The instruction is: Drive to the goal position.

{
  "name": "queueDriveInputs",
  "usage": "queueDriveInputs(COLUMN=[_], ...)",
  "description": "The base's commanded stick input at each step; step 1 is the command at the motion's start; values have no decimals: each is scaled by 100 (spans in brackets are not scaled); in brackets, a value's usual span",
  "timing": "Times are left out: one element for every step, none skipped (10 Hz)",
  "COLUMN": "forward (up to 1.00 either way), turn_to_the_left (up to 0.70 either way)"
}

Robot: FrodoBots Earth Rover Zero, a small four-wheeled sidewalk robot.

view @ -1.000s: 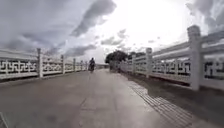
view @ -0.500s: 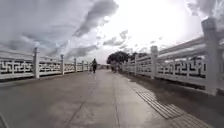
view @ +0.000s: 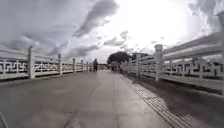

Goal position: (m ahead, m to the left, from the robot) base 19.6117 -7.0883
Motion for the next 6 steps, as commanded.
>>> queueDriveInputs(forward=[70,70,70,70,70,70], turn_to_the_left=[0,0,0,7,14,8])
